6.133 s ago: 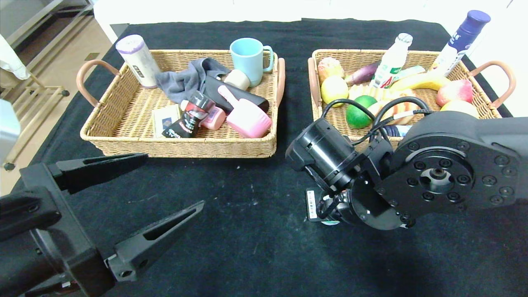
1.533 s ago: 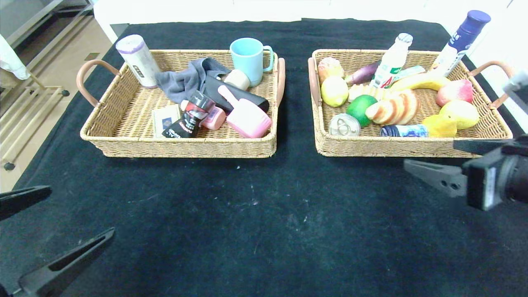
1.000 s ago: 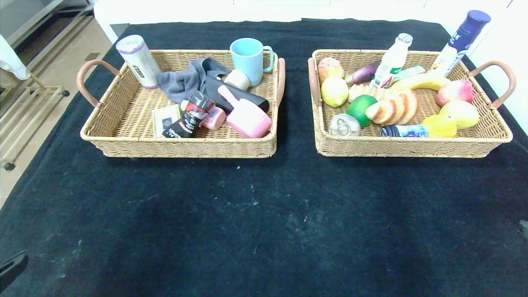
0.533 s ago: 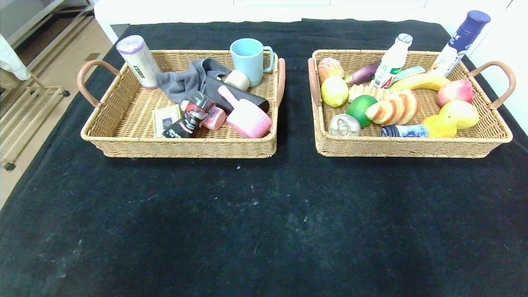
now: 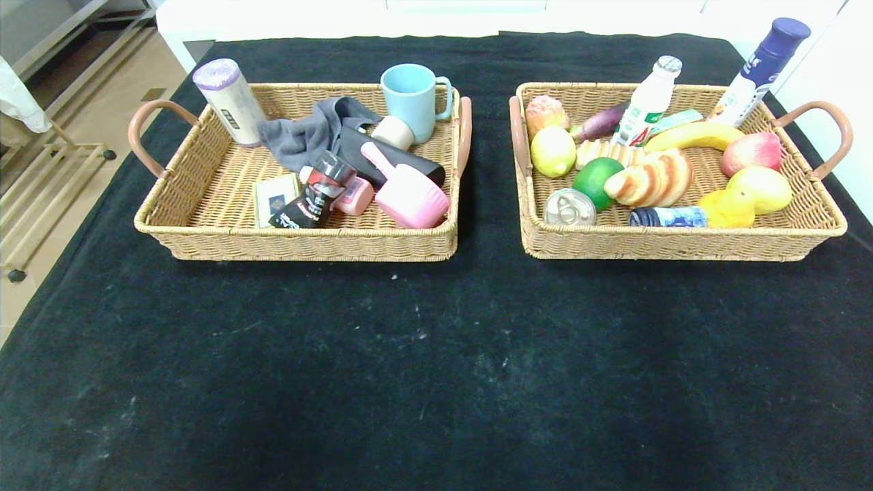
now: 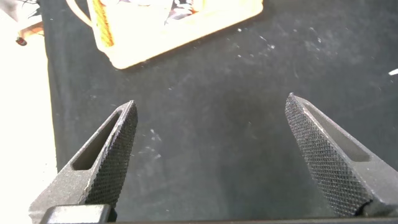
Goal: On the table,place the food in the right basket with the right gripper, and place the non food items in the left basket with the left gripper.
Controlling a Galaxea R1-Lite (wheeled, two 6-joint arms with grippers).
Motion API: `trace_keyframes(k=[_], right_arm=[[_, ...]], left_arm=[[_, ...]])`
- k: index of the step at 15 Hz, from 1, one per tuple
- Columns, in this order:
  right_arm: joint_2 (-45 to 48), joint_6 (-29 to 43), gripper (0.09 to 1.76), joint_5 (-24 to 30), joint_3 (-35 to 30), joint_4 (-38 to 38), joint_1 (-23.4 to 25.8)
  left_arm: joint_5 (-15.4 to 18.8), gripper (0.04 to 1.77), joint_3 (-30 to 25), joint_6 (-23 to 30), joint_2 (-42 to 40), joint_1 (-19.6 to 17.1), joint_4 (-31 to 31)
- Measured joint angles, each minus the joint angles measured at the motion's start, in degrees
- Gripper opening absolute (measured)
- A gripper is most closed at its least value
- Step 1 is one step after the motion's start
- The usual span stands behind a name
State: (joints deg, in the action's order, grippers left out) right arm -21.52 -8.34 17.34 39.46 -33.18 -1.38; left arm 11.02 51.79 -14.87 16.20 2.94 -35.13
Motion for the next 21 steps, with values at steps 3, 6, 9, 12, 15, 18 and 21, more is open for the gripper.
trace_keyframes(k=[3,6,9,12,15,18,21], right_arm=[[5.47,0.62,1.7,-0.09,-4.77,0.24,0.28],[11.26,2.69,1.7,1.05,-8.01,0.33,0.78],[17.51,5.34,1.7,2.04,-12.13,2.78,1.24],[20.48,5.78,1.7,-0.89,-18.46,13.24,1.4],[21.33,6.08,1.7,-5.3,-26.98,27.48,1.45],[21.57,7.0,1.7,-9.18,-32.6,31.04,1.4],[21.59,7.88,1.7,-11.58,-34.61,31.39,1.38]], left_arm=[[2.06,1.72,-3.44,0.02,-3.61,-1.51,0.0],[2.62,1.72,-7.19,0.07,-7.66,-2.41,0.44],[2.6,1.72,-12.63,0.07,-12.73,-2.63,0.63],[1.57,1.72,-16.92,1.43,-15.3,-2.67,0.88],[-3.39,1.72,-21.58,4.6,-16.09,-2.67,5.81],[-7.61,1.72,-30.98,5.34,-16.2,-2.67,20.88],[-12.25,1.72,-41.81,5.18,-16.27,-2.67,32.02]])
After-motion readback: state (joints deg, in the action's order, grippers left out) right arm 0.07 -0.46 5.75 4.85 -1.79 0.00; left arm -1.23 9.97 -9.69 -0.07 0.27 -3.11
